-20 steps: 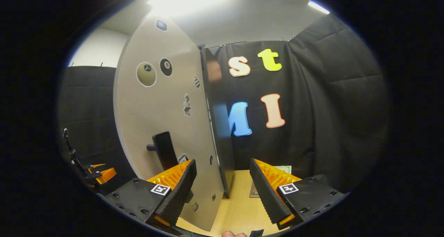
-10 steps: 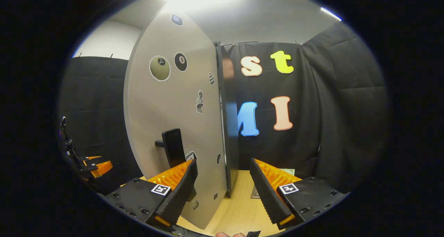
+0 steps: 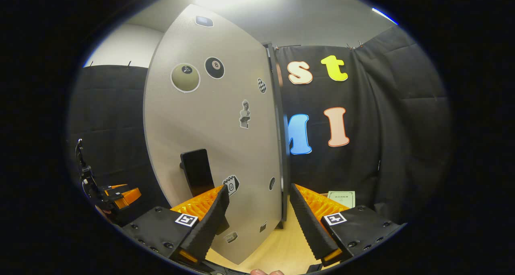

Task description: Open the cabinet door with the right hand, grasp the bottle in the cabinet with the left hand and place it on the coaster, then close the cabinet door with the right hand.

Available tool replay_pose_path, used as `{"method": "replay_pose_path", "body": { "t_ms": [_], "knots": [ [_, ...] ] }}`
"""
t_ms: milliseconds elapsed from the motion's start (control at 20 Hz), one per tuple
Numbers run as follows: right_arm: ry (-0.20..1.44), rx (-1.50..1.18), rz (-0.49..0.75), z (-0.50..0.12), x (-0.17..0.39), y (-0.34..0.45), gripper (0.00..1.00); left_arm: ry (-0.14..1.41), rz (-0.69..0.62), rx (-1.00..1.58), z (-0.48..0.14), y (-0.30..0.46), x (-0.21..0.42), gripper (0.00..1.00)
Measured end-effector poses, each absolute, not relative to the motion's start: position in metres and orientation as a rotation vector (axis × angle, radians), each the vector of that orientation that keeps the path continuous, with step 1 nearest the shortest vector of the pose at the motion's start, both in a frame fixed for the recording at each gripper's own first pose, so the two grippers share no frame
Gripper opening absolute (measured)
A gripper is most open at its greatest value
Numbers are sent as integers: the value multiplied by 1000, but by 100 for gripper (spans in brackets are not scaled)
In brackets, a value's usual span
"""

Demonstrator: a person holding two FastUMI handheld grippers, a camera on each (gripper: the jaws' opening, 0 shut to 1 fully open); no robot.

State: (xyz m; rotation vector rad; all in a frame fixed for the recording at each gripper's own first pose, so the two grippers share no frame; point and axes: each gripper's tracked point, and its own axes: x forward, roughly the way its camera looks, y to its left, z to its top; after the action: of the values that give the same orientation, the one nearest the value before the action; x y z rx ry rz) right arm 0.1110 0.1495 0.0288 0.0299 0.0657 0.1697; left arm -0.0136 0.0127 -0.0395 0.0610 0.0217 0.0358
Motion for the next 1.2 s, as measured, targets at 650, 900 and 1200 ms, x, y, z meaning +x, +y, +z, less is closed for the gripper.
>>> {"method": "replay_pose_path", "body": {
  "t_ms": [650,900,1200],
  "knots": [
    [82,86,190,24,145,263,98,39,-24,19,-55,98,42,93],
    [61,-4,205,23,149,293,98,47,-51,33,-54,116,48,93],
    [86,-17,203,9,140,292,98,55,-65,56,-54,105,44,93]
  ]
}}
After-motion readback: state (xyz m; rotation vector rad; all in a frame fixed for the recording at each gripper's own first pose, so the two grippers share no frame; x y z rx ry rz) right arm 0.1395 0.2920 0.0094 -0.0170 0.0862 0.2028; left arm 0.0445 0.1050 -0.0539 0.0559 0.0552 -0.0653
